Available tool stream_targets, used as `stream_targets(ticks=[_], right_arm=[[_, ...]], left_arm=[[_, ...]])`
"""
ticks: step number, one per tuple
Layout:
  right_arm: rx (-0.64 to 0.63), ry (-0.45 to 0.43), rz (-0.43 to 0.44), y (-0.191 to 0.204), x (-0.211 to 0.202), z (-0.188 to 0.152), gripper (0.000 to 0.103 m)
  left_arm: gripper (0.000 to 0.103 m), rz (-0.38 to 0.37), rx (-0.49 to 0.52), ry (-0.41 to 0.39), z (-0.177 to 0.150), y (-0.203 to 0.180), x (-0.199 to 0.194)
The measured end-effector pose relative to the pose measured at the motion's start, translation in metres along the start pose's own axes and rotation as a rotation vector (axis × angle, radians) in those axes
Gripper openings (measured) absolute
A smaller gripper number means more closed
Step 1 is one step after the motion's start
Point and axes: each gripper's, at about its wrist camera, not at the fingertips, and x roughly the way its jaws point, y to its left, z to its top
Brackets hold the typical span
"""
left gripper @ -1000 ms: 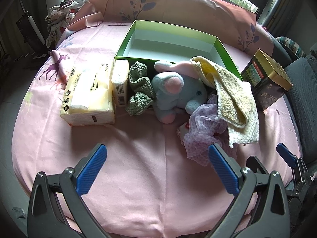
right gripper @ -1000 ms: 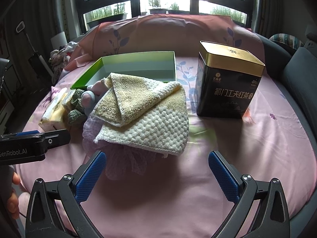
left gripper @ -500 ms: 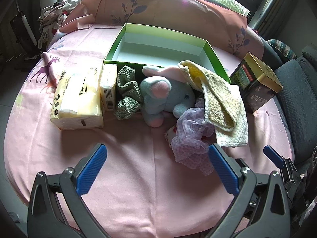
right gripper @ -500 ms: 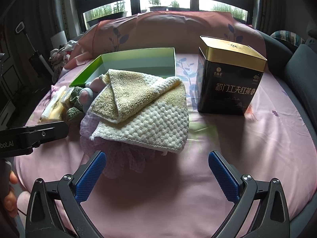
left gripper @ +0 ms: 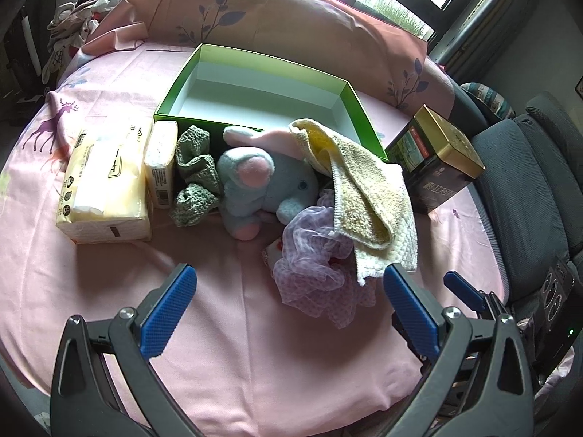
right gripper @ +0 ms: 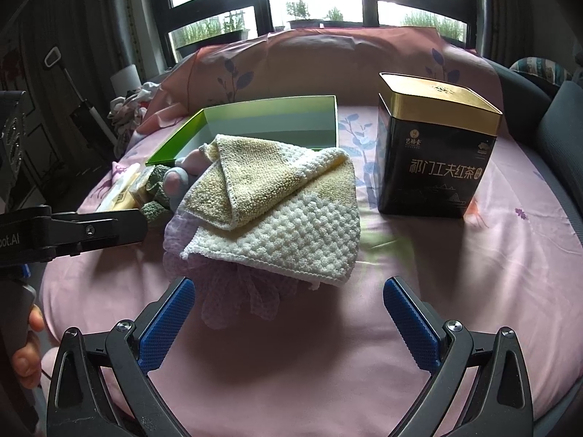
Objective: Organize soft objects
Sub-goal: 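Grasp the beige towel with the right gripper, then carry the beige towel into the green box and open the right gripper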
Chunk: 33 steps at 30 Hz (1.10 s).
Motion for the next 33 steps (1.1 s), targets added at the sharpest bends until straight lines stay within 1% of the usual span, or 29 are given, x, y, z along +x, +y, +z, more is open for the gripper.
stream_targets(ticks=[2,4,7,10,12,14,16,17,18,19,20,22,25,26,27,28,29,30,31,32,33], right_arm=[[-0.001,-0.012,0.071,-0.002,-0.002,-0.002,0.103],[0.002,-0.022,0.119,-0.003,-0.002,-0.003,0.103],[0.042,-0.035,0.189,-0.009,0.001,-0.003,0.103],[0.103,-0.040,0.259,-0.020,0.007,0.001,0.103],[0.141,-0.037,0.273,-0.026,0.014,0.004,0.103],[0.186,-0.041,0.282,-0.034,0.020,0.007,0.103],[0.229,-0.043,0.291,-0.043,0.027,0.009,0.103],[0.249,-0.035,0.295,-0.048,0.031,0.010,0.103],[0.268,-0.028,0.303,-0.052,0.035,0.011,0.102],[0.283,-0.021,0.314,-0.055,0.038,0.012,0.099],[0.293,-0.015,0.325,-0.058,0.042,0.013,0.095],[0.318,-0.002,0.345,-0.064,0.048,0.014,0.091],[0.339,0.010,0.374,-0.068,0.055,0.015,0.080],[0.337,0.012,0.371,-0.068,0.057,0.016,0.072],[0.330,0.013,0.377,-0.068,0.058,0.016,0.062],[0.325,0.007,0.379,-0.067,0.058,0.016,0.055],[0.318,0.004,0.369,-0.066,0.058,0.017,0.046],[0.306,0.001,0.360,-0.064,0.057,0.017,0.035],[0.298,-0.008,0.357,-0.063,0.055,0.018,0.029],[0.293,-0.019,0.358,-0.061,0.051,0.018,0.024],[0.286,-0.034,0.354,-0.060,0.046,0.018,0.022]], left_arm=[[0.102,-0.057,-0.014,0.008,0.002,0.001,0.002],[0.101,-0.131,-0.032,0.020,0.004,0.002,0.005],[0.101,-0.150,-0.027,0.017,0.009,-0.002,0.009],[0.098,-0.181,-0.006,0.028,0.018,-0.009,0.017],[0.093,-0.220,0.000,0.048,0.028,-0.014,0.024],[0.092,-0.241,0.006,0.060,0.038,-0.018,0.033],[0.091,-0.261,0.002,0.094,0.047,-0.020,0.047],[0.089,-0.271,-0.004,0.120,0.050,-0.020,0.053],[0.080,-0.285,-0.012,0.141,0.053,-0.020,0.060],[0.076,-0.291,-0.019,0.157,0.055,-0.021,0.064],[0.074,-0.291,-0.016,0.169,0.057,-0.023,0.067],[0.073,-0.296,-0.009,0.171,0.060,-0.026,0.069],[0.065,-0.308,0.005,0.166,0.063,-0.032,0.069],[0.065,-0.306,0.012,0.161,0.064,-0.033,0.068],[0.061,-0.312,0.020,0.158,0.064,-0.035,0.068],[0.055,-0.310,0.022,0.157,0.063,-0.036,0.068],[0.038,-0.302,0.023,0.160,0.063,-0.036,0.069],[0.028,-0.298,0.025,0.165,0.062,-0.036,0.070],[0.024,-0.293,0.021,0.165,0.061,-0.036,0.070],[0.014,-0.292,0.016,0.160,0.060,-0.034,0.069],[0.012,-0.302,0.013,0.155,0.060,-0.034,0.068]])
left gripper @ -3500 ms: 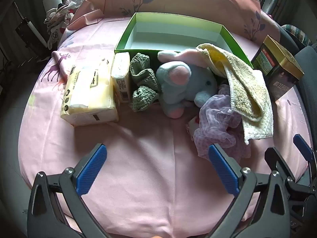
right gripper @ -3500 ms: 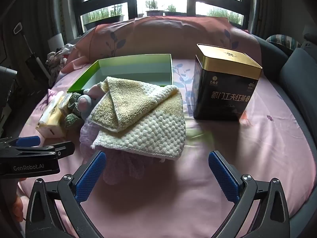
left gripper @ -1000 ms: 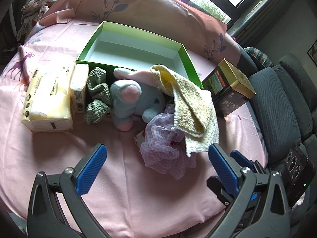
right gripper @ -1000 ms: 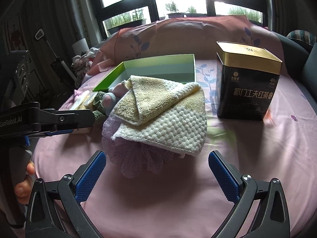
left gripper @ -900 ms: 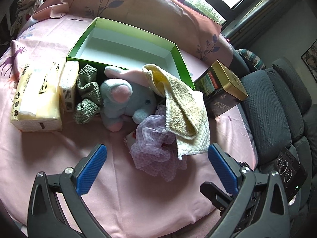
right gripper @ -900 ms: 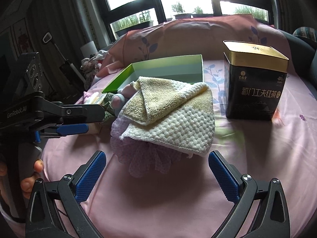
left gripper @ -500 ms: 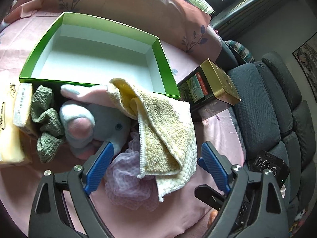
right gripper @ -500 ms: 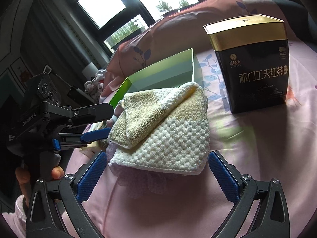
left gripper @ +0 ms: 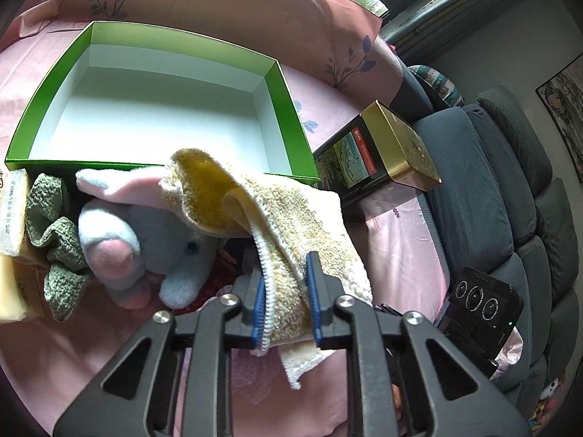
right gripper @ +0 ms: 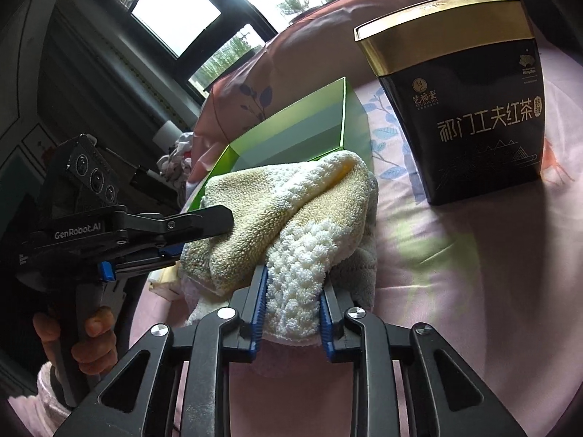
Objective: Organize soft objects
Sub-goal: 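Carry the beige towel into the green box and open the right gripper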
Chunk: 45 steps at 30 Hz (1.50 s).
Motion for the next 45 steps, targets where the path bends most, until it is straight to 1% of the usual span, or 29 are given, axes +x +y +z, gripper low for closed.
stream_targets(ticks=[1,3,7,9,10,12,13,15,18,20,22,23,24,26,27,29,30,32,36,42,45], right_arm=[[-0.014,-0.014,-0.002,0.004,-0.004,0.001,0.020],[-0.040,-0.046,0.001,0.013,-0.015,0.003,0.019],[-0.116,-0.097,0.026,0.038,-0.034,0.018,0.019],[-0.144,-0.105,0.043,0.050,-0.039,0.030,0.019],[-0.150,-0.106,0.052,0.053,-0.043,0.033,0.019],[-0.161,-0.114,0.064,0.060,-0.048,0.041,0.019],[-0.164,-0.110,0.067,0.062,-0.049,0.043,0.019],[-0.175,-0.092,0.070,0.064,-0.047,0.041,0.019],[-0.182,-0.059,0.060,0.064,-0.040,0.035,0.019],[-0.178,-0.064,0.070,0.065,-0.041,0.035,0.019],[-0.190,-0.082,0.084,0.071,-0.049,0.040,0.019],[-0.202,-0.092,0.086,0.075,-0.052,0.043,0.019],[-0.214,-0.099,0.093,0.079,-0.056,0.046,0.019],[-0.231,-0.109,0.102,0.085,-0.061,0.050,0.019],[-0.238,-0.114,0.105,0.087,-0.063,0.051,0.019],[-0.252,-0.114,0.098,0.091,-0.063,0.052,0.019],[-0.257,-0.112,0.097,0.093,-0.062,0.053,0.019],[-0.264,-0.109,0.099,0.096,-0.060,0.055,0.019],[-0.315,-0.127,0.088,0.108,-0.057,0.070,0.019],[-0.401,-0.176,0.085,0.130,-0.042,0.119,0.019],[-0.413,-0.176,0.074,0.131,-0.021,0.143,0.019]], left_arm=[[0.012,-0.006,-0.003,-0.011,-0.001,0.000,-0.003],[0.012,-0.007,0.004,-0.043,-0.002,-0.003,-0.012],[0.012,-0.047,0.075,-0.103,-0.003,-0.024,-0.036],[0.010,-0.046,0.099,-0.124,0.001,-0.031,-0.047],[0.009,-0.046,0.107,-0.127,0.003,-0.034,-0.051],[0.015,-0.051,0.089,-0.101,0.007,-0.033,-0.056],[0.016,-0.056,0.078,-0.094,0.007,-0.031,-0.057],[0.016,-0.058,0.066,-0.095,0.007,-0.024,-0.057],[0.015,-0.059,0.044,-0.061,0.006,-0.018,-0.050],[0.016,-0.074,0.032,-0.049,0.006,-0.017,-0.051],[0.017,-0.098,0.024,-0.064,0.007,-0.017,-0.057],[0.022,-0.111,0.021,-0.077,0.009,-0.018,-0.062],[0.032,-0.115,0.021,-0.095,0.011,-0.020,-0.068],[0.039,-0.120,0.030,-0.131,0.013,-0.023,-0.079],[0.037,-0.130,0.031,-0.137,0.013,-0.024,-0.082],[0.036,-0.127,0.033,-0.146,0.014,-0.024,-0.084],[0.031,-0.128,0.030,-0.147,0.014,-0.024,-0.085],[0.024,-0.137,0.020,-0.145,0.015,-0.023,-0.085],[0.024,-0.128,0.023,-0.172,0.029,-0.027,-0.094],[0.024,-0.083,0.062,-0.257,0.077,-0.037,-0.113],[0.024,-0.030,0.070,-0.279,0.105,-0.030,-0.111]])
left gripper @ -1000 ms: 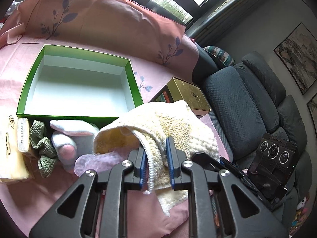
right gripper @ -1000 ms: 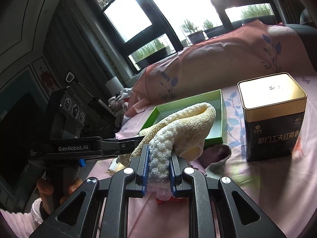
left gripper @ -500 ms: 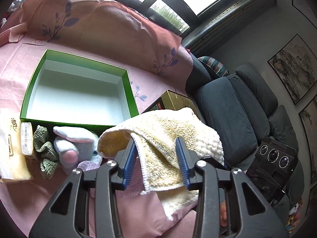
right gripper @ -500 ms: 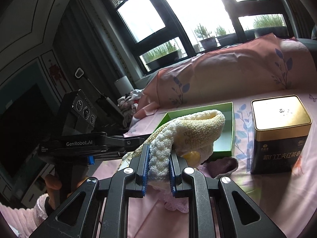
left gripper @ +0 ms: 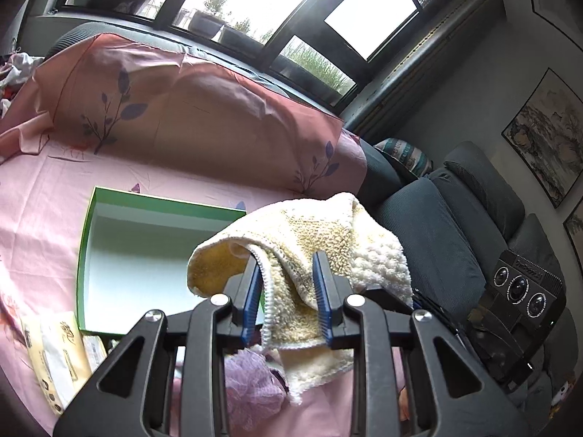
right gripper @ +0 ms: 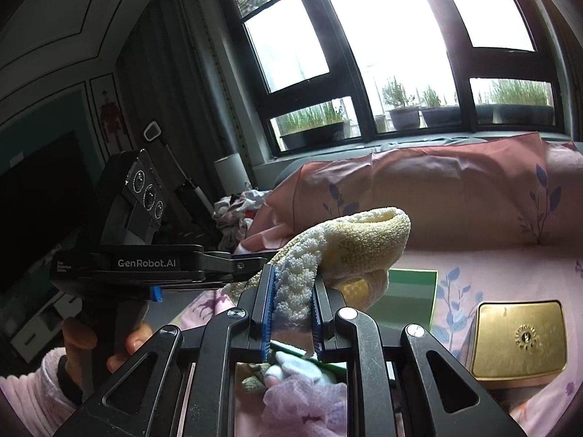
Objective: Organize soft objects
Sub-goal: 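Carry the beige towel into the green box and open the right gripper, then move the right gripper back toward the purple mesh loofah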
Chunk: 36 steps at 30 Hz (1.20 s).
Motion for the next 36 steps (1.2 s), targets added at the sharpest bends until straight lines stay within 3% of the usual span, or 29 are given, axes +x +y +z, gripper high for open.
stream_targets(ticks=[4,8,10,12,14,15,19,22,23,24,25,36], right_arm=[[0.052,0.072,-0.009,-0.027,0.050,0.003,0.019],[0.112,0.215,-0.033,-0.056,0.109,-0.019,0.020],[0.137,0.313,-0.081,-0.068,0.137,-0.032,0.027],[0.149,0.379,-0.130,-0.075,0.154,-0.043,0.043],[0.149,0.423,-0.168,-0.077,0.162,-0.050,0.057],[0.145,0.431,-0.174,-0.078,0.161,-0.052,0.061],[0.084,0.417,-0.218,-0.068,0.143,-0.052,0.062],[0.074,0.379,-0.212,-0.058,0.117,-0.049,0.064],[0.078,0.368,-0.205,-0.056,0.109,-0.049,0.071],[0.082,0.356,-0.198,-0.052,0.101,-0.049,0.078],[0.085,0.338,-0.191,-0.048,0.091,-0.049,0.079],[0.067,0.275,-0.155,-0.005,0.026,-0.069,0.080]], left_arm=[[0.024,0.088,-0.026,0.023,0.019,0.030,0.032],[0.028,0.201,-0.078,0.115,0.022,0.073,0.075],[0.038,0.262,-0.118,0.169,0.018,0.096,0.095],[0.068,0.318,-0.147,0.193,0.013,0.114,0.105],[0.081,0.353,-0.166,0.206,0.009,0.127,0.109],[0.081,0.362,-0.171,0.213,0.008,0.131,0.109],[0.084,0.376,-0.157,0.220,0.002,0.122,0.092],[0.093,0.395,-0.092,0.181,-0.010,0.101,0.063],[0.102,0.402,-0.065,0.164,-0.016,0.095,0.052],[0.102,0.405,-0.038,0.151,-0.024,0.088,0.041],[0.102,0.418,-0.015,0.141,-0.030,0.082,0.031],[0.102,0.455,0.022,0.094,-0.109,0.039,-0.054]])
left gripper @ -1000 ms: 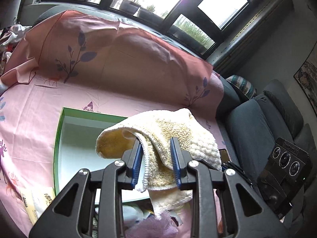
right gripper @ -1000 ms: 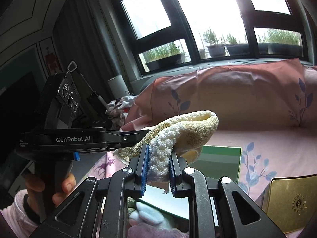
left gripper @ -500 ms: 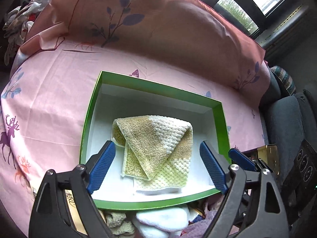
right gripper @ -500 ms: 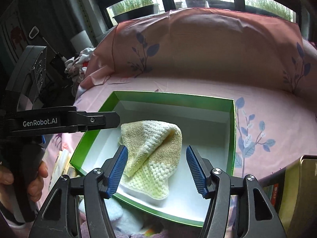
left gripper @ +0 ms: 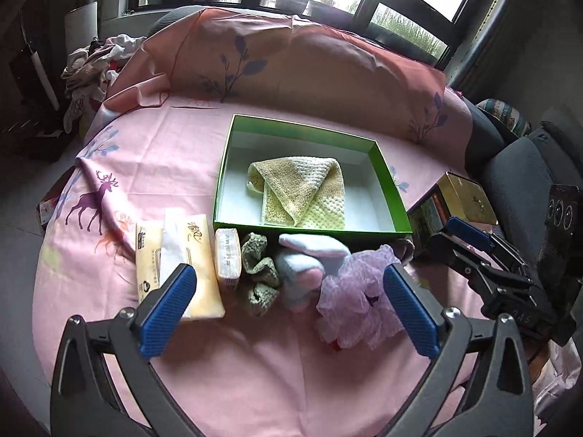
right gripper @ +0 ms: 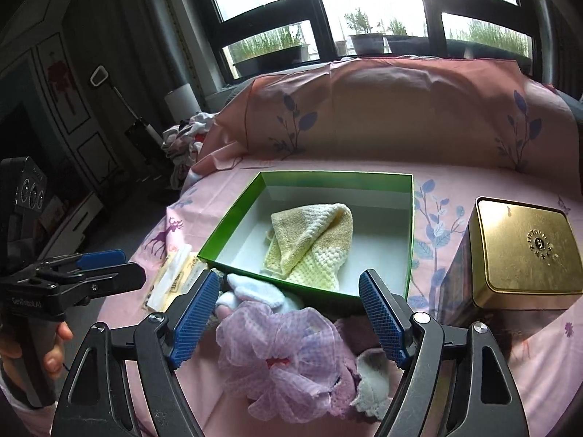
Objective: Organize soft objects
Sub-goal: 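Move the right gripper back toward the purple mesh loofah, then grasp the purple mesh loofah with the right gripper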
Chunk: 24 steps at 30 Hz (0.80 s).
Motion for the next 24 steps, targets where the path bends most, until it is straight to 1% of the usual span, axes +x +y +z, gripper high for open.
stream_targets(ticks=[5,9,13,17,20,24], right_arm=[[-0.021,-0.005,0.008,0.013,-0.013,-0.016,0.080],[-0.041,-0.008,0.001,0.022,-0.022,-0.031,0.080],[-0.037,-0.014,-0.015,0.023,-0.028,-0.044,0.080],[-0.024,0.000,-0.012,0.021,-0.029,-0.059,0.080],[-0.035,0.010,-0.071,0.019,-0.030,-0.075,0.080],[-0.013,0.017,-0.087,0.009,-0.035,-0.096,0.080]], left_arm=[[0.102,-0.009,-0.018,0.002,-0.024,-0.004,-0.011],[0.102,-0.038,-0.024,-0.002,-0.034,-0.014,-0.017],[0.102,-0.056,-0.005,-0.020,-0.041,-0.025,-0.020],[0.102,-0.105,-0.027,-0.020,-0.047,-0.028,-0.011],[0.102,-0.137,-0.035,-0.004,-0.048,-0.030,0.001],[0.102,-0.166,-0.035,0.001,-0.051,-0.033,0.013]])
